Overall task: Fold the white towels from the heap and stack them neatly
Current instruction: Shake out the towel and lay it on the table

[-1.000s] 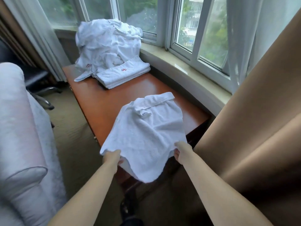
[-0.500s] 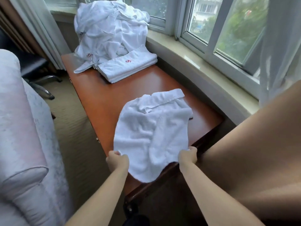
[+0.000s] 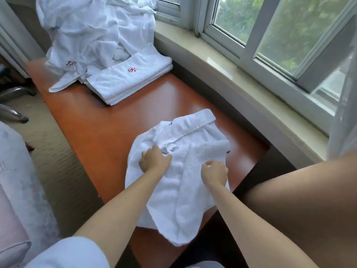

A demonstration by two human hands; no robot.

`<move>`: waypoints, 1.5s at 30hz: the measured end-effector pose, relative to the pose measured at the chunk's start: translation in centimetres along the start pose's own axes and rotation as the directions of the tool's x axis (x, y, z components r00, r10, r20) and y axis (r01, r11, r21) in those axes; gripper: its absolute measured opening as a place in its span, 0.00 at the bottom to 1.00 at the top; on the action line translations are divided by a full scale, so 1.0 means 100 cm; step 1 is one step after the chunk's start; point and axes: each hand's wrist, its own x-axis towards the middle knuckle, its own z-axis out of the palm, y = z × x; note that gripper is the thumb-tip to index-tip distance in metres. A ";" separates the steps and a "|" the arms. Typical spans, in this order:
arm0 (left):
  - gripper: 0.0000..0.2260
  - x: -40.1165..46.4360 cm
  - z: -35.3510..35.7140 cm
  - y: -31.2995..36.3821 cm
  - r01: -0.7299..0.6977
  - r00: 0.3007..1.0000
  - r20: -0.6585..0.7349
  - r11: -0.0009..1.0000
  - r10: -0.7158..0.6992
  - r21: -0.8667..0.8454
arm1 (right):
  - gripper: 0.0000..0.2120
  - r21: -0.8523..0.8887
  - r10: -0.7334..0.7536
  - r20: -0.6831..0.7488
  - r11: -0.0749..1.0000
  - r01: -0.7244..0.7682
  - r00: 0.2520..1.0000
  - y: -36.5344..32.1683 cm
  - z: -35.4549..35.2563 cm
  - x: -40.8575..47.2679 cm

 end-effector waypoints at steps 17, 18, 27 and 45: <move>0.19 0.061 0.005 0.022 -0.140 0.908 -0.418 0.961 0.029 -0.238 | 0.21 0.689 -0.110 0.448 0.675 -0.264 0.887 -0.076 -0.004 0.130; 0.19 0.062 0.002 0.020 -0.182 0.881 -0.473 0.942 0.029 -0.282 | 0.21 0.693 -0.116 0.459 0.667 -0.273 0.881 -0.079 -0.003 0.133; 0.18 0.066 -0.029 -0.019 -0.192 0.956 -0.285 0.882 0.069 -0.430 | 0.16 0.696 -0.063 0.502 0.621 -0.360 0.863 -0.101 -0.004 0.126; 0.16 -0.034 -0.059 -0.064 -0.450 0.738 -0.641 0.862 0.211 -0.234 | 0.36 0.906 0.393 -0.054 0.407 -0.121 0.918 -0.060 -0.034 -0.045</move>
